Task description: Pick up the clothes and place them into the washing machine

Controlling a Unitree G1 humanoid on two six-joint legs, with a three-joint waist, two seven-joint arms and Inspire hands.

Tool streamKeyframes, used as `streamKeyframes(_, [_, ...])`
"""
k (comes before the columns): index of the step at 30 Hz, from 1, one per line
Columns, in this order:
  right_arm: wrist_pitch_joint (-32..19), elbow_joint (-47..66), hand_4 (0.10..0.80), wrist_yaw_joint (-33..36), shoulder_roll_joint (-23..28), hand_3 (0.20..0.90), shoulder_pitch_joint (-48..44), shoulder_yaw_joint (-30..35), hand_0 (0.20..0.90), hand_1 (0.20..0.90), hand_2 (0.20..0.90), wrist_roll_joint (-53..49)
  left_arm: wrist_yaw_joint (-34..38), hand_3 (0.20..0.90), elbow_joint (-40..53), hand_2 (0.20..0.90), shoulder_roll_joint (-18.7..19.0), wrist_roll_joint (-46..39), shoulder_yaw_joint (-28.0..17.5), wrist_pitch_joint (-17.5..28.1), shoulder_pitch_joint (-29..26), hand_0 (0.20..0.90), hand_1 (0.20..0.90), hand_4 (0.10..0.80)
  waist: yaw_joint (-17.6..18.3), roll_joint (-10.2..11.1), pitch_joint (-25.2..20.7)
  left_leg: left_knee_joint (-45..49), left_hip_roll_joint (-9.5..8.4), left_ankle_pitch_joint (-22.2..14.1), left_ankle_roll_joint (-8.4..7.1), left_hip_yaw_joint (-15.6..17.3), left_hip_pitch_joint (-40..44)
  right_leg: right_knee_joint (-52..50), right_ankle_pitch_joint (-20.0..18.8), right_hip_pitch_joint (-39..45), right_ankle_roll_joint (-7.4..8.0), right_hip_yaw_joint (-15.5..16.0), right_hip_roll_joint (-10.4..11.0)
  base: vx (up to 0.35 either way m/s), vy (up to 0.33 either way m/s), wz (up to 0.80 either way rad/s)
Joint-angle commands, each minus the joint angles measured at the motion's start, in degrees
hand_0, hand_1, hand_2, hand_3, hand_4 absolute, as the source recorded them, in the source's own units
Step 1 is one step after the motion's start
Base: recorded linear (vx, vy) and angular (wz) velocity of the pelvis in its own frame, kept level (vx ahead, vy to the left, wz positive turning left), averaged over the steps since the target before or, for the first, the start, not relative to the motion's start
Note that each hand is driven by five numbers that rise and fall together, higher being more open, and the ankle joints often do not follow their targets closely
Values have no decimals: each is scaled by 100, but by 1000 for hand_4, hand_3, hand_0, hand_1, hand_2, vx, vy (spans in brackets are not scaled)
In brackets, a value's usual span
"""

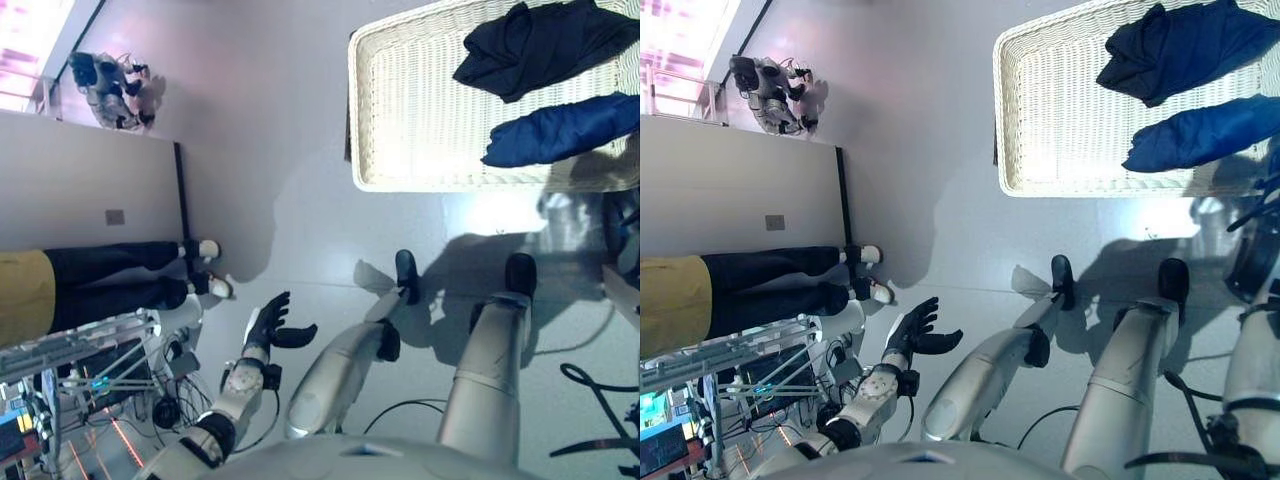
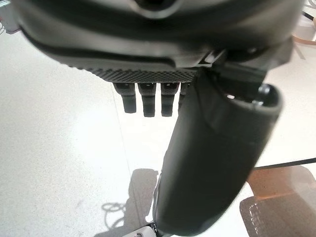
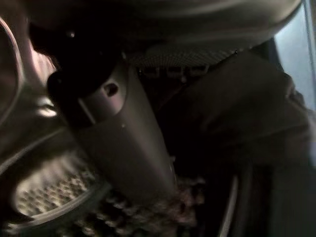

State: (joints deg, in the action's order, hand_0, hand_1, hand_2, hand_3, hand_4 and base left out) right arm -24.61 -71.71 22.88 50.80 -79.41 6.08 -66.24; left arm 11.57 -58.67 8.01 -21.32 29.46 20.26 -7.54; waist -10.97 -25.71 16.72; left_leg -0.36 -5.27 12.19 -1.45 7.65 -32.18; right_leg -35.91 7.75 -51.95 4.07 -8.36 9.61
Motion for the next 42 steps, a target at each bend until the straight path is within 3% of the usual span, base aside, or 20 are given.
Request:
streamKeyframes(1, [-171, 163, 800, -320, 363, 900, -19, -771, 900, 900, 900, 333, 235, 900, -570, 900, 174, -74, -211, 25, 29, 900, 900, 800, -53, -262, -644, 519, -342, -706, -4, -17, -172, 1293, -428, 801, -208, 215, -401, 0, 0, 0])
streamKeyframes(9, [80, -80, 800, -702, -560, 900, 621, -465, 900, 900, 900, 118, 23, 900, -644, 900, 91, -82, -135, -64, -70, 900, 900, 800, -15, -74, -559, 478, -304, -731, 52, -27, 10, 1541, -550, 1105, -184, 239, -435, -3, 7, -2])
streamKeyframes(12, [33, 91, 800, -826, -1017, 900, 963, -241, 900, 900, 900, -66, -33, 900, -745, 900, 48, -138, -175, -95, -136, 900, 900, 800, 36, 108, -545, 392, -270, -703, 64, -78, 162, 1736, -618, 1359, -175, 279, -441, -9, -5, -10])
streamKeyframes(16, [-6, 227, 800, -833, -1223, 900, 1171, -121, 900, 900, 900, -61, -56, 900, -784, 900, 70, -102, -166, -118, -133, 900, 900, 800, 101, 268, -521, 293, -266, -665, 72, -126, 320, 1906, -678, 1590, -166, 345, -440, -2, 3, -3])
streamKeyframes(22, [-173, 410, 800, -807, -1135, 900, 1399, 150, 900, 900, 900, -133, -128, 900, -625, 900, 227, 11, -230, -83, 135, 900, 900, 800, 27, 352, -555, 143, -277, -586, 76, -249, 499, 2144, -750, 1877, -150, 443, -401, -9, 3, 4])
streamKeyframes(27, [-512, 923, 800, -915, -1312, 900, 1614, 608, 900, 900, 900, -640, -112, 900, -603, 900, 247, 57, -249, -69, 161, 900, 900, 800, 4, 282, -592, 96, -284, -514, 72, -274, 513, 2249, -795, 1935, -161, 465, -408, -11, 6, 6])
streamKeyframes(28, [-765, 1221, 800, -775, -1288, 900, 1568, 743, 900, 900, 900, -616, -130, 900, -525, 900, 256, 39, -219, -35, 184, 900, 900, 800, 9, 223, -611, 91, -315, -548, 66, -283, 531, 2228, -728, 1945, -151, 457, -372, 0, 0, 0])
streamKeyframes(31, [-911, 1552, 800, -504, -1096, 900, 1434, 675, 900, 900, 900, -270, -144, 900, -367, 900, 321, -27, -221, 32, 213, 900, 900, 800, -42, 121, -630, 109, -324, -480, 63, -271, 472, 2204, -776, 1879, -151, 452, -360, -13, 4, 0])
streamKeyframes(33, [-839, 1671, 800, -167, -570, 900, 1218, 333, 900, 900, 900, 419, -127, 900, -264, 900, 414, 26, -172, 99, 346, 900, 900, 800, -114, -8, -672, 55, -352, -471, 34, -263, 476, 2130, -700, 1800, -137, 450, -317, 0, 0, 0])
streamKeyframes(39, [-592, 1197, 800, -70, -521, 900, 1137, 63, 900, 900, 900, 628, -13, 900, -266, 900, 395, 188, -134, 74, 367, 900, 900, 800, -191, -222, -663, 16, -375, -443, 22, -209, 443, 1938, -638, 1613, -138, 361, -296, 18, 7, -2])
streamKeyframes(42, [-503, 1052, 800, -173, -825, 900, 1403, 269, 900, 900, 900, 531, -39, 900, -255, 900, 302, 249, -94, 70, 421, 900, 900, 800, -212, -342, -674, 33, -400, -463, 40, -195, 420, 1885, -604, 1554, -144, 333, -294, 47, 15, -9])
